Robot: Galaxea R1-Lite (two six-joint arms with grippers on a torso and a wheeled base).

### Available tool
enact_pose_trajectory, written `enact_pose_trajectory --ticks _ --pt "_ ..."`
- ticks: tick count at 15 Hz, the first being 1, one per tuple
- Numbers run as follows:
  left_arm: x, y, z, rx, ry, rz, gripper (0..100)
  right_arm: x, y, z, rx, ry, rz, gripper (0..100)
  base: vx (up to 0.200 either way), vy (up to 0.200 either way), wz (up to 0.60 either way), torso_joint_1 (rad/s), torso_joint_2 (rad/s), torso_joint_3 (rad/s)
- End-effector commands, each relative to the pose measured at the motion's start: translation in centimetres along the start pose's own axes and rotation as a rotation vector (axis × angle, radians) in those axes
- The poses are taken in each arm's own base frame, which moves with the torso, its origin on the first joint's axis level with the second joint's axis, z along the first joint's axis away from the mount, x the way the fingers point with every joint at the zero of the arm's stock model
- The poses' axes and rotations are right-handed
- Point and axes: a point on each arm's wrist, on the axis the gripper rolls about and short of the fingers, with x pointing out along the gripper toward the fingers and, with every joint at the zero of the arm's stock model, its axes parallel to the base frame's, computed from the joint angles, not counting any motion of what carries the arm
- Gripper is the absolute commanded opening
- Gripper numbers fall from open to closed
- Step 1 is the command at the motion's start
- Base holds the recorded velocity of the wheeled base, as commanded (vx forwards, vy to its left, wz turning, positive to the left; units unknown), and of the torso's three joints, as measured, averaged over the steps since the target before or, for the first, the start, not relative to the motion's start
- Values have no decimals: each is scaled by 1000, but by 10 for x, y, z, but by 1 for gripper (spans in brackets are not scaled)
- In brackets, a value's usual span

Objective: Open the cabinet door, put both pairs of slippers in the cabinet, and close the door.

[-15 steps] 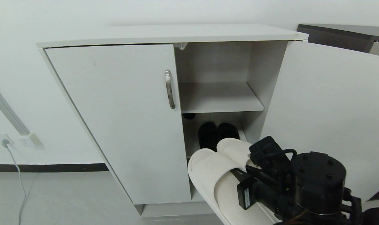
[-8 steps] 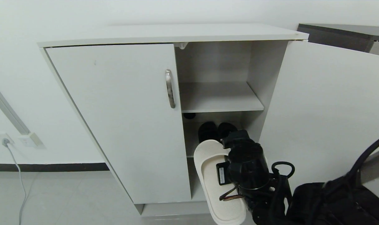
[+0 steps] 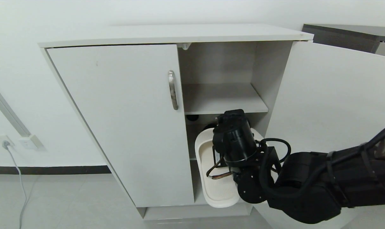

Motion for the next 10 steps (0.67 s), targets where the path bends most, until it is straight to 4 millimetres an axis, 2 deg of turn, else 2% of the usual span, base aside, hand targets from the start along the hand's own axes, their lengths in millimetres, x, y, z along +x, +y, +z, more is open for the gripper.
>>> enact_pose_trajectory --ticks 1,3,10 --pt "0 0 0 0 1 0 0 -19 -4 31 48 -47 27 0 0 0 0 0 0 0" --pt "0 0 0 -1 1 2 0 -27 -8 44 60 -61 23 0 0 0 0 0 0 0" --pt "0 0 0 0 1 0 0 -28 -9 54 71 -84 18 0 0 0 0 0 0 0"
